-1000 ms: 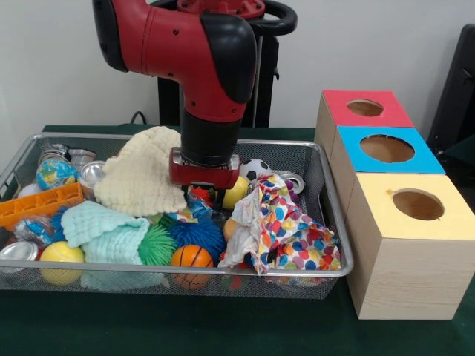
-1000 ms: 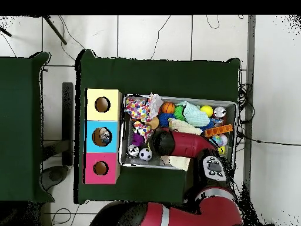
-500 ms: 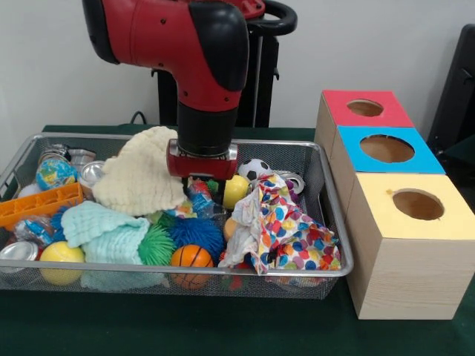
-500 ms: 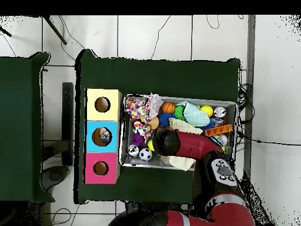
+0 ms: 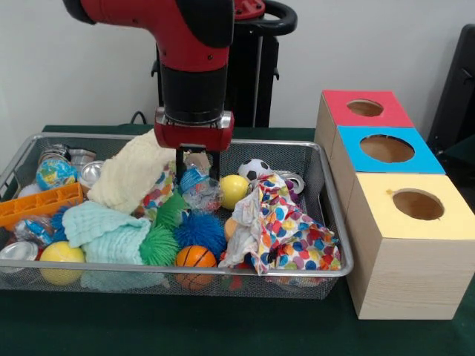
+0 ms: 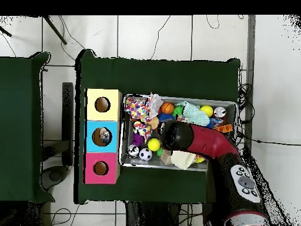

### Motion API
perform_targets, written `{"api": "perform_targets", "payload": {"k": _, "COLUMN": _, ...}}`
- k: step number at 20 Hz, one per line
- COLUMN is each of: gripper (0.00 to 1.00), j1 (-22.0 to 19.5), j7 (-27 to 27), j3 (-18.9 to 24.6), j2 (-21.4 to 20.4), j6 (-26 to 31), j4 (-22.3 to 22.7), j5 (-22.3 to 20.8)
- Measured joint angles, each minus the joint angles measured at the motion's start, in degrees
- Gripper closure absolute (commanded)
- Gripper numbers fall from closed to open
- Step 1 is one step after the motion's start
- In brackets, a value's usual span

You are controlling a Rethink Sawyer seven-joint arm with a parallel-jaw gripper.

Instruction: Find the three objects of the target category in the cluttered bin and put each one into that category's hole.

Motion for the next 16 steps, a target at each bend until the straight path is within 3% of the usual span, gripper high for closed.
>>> {"api": "perform_targets", "payload": {"k": 16, "gripper": 1.0, "j1": 4.3, "j7": 0.0, "j3": 0.2, "j2": -10.6, "j6": 2.1, "j4": -0.2, "j5": 4.3}}
